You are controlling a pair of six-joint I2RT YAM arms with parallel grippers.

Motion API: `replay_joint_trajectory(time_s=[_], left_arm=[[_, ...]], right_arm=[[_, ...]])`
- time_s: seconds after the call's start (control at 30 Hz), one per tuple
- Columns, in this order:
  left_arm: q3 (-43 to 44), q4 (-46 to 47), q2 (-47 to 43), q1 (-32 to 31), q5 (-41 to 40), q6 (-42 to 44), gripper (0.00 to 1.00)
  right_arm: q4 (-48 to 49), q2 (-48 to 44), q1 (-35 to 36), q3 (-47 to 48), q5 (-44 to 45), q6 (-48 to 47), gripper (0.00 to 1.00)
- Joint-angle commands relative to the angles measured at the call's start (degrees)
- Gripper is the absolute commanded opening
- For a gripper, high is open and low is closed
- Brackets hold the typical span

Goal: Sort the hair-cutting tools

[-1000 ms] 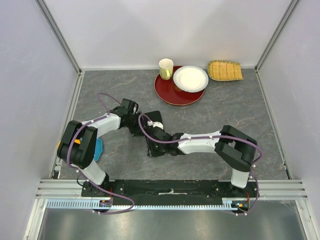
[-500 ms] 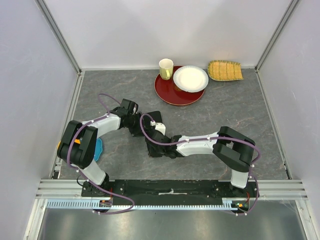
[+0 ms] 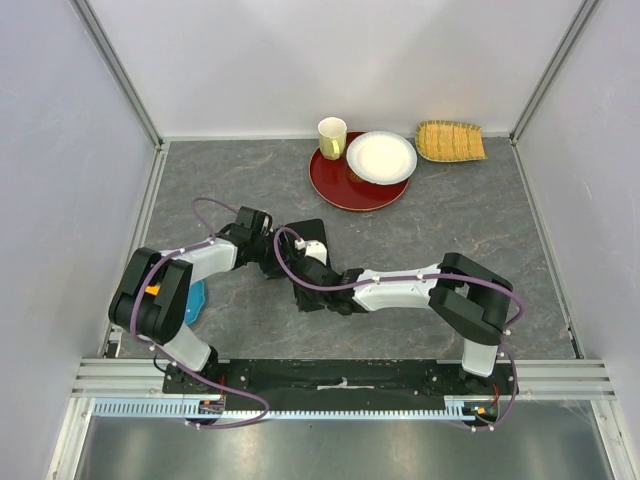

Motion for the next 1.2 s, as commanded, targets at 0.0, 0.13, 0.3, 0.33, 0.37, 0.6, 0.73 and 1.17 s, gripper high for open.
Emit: replay_joint_trajectory(time_s=[0.0, 0.13, 0.3, 0.33, 0.37, 0.6, 0.73, 1.17], left_arm=[[-3.45, 1.03, 1.40, -0.65, 2.27, -2.55, 0.66], [-3.36, 3.49, 2.45, -0.65, 3.68, -4.40, 0.66], [-3.63, 6.22, 3.16, -0.65, 4.12, -5.89, 0.51], [-3.54, 6.31, 3.24, -0.65, 3.77, -5.90, 0.47], [-3.36, 6.22, 3.33, -0.65, 3.07, -5.64, 0.41], [-2.13, 4.29, 3.33, -0.65, -3.87, -4.23, 0.24], [-1.78, 4.02, 4.65, -0.65, -5.28, -3.79, 0.16], [-0.64, 4.11, 8.34, -0.65, -5.20, -3.17, 0.07]], right_arm=[[3.96, -3.98, -0.94, 4.57, 0.19, -4.05, 0.00], [4.49, -5.03, -1.29, 4.83, -1.83, -4.85, 0.00], [4.40, -5.56, -1.47, 4.57, -3.50, -5.55, 0.00], [4.40, -5.65, -1.56, 4.22, -3.59, -5.38, 0.00], [4.40, -5.65, -1.56, 3.70, -3.33, -5.12, 0.00], [3.70, -5.12, -1.64, -0.25, -2.80, -4.67, 0.00], [2.29, -5.47, -1.64, -3.42, -3.15, -3.88, 0.00], [-0.69, -9.16, -1.73, -13.09, 0.18, -1.42, 0.00]])
